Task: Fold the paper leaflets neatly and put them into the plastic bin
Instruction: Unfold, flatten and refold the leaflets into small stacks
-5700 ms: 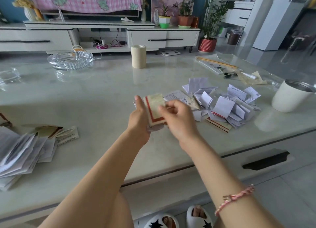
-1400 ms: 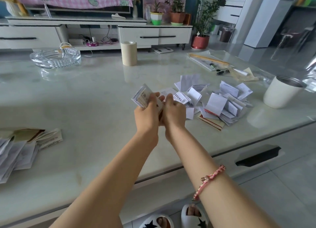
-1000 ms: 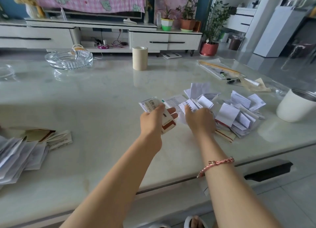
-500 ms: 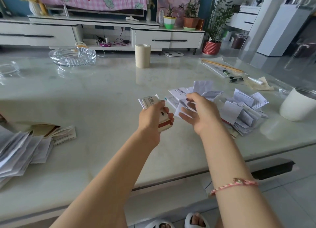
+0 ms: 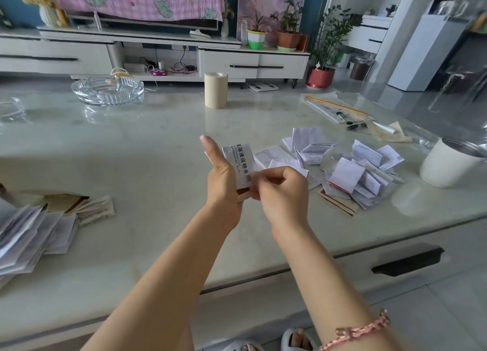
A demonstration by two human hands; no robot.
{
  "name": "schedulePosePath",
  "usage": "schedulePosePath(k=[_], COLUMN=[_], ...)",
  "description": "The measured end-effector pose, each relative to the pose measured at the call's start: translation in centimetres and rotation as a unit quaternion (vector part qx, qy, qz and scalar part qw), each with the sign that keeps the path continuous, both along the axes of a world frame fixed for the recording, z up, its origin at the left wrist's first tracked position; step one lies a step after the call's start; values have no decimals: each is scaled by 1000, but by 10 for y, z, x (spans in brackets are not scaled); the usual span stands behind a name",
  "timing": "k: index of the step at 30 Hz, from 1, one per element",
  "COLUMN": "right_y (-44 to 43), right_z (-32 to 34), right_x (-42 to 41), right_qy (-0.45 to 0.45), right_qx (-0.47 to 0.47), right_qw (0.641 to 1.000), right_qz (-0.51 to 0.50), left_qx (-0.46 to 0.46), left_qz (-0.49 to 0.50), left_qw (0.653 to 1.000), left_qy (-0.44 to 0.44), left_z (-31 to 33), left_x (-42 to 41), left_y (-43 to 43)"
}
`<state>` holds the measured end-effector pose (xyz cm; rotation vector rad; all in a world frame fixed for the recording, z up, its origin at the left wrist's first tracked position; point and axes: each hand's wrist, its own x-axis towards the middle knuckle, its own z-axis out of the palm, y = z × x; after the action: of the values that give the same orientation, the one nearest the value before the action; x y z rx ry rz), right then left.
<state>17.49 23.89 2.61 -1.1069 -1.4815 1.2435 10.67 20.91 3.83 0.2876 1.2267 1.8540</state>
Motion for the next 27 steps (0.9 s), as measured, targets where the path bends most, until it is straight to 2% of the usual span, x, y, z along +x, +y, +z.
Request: schedulePosePath(k=[3,6,7,9,10,11,13,15,18,19,22,24,25,27], right_y=[5,18,26,48,61,74,91,97,98,98,92,86,81,67], right_z=[1,8,9,9,7,4,-5,-12,-13,-12,-9,-1,6,22], right_x=[0,7,8,10,11,13,18,19,17,17,19,21,22,22], right_qy=[-36,-91,-92,-125,-202,-306,-482,-558,-589,-574,-451,-352,-290,-108], right_qx=[-4,-42,-46,16,94,171,246,223,236,242,199,173,160,92], right_qw=[999,983,981,988,975,937,840,794,768,778,865,918,943,990], right_qz=[30,154,165,91,29,-2,38,91,84,83,93,65,39,23], left_qx=[-13,-15,-10,-5,-5,-8,-21,-28,-30,-29,-30,-32,-31,-23], left_qz=[16,33,30,29,28,25,16,-2,-22,-28,-41,-35,-31,-22], left_qw=[999,998,999,999,999,999,999,999,999,999,998,999,999,999], left_qy=[41,49,42,27,22,21,25,29,35,33,31,25,19,5], left_z=[-2,-10,-10,-13,-13,-15,-15,-15,-15,-15,-13,-13,-12,-11], left_x=[2,-5,-6,-7,-7,-6,-2,2,5,5,5,6,6,6], left_y=[2,4,6,9,10,13,15,16,15,15,15,15,14,14])
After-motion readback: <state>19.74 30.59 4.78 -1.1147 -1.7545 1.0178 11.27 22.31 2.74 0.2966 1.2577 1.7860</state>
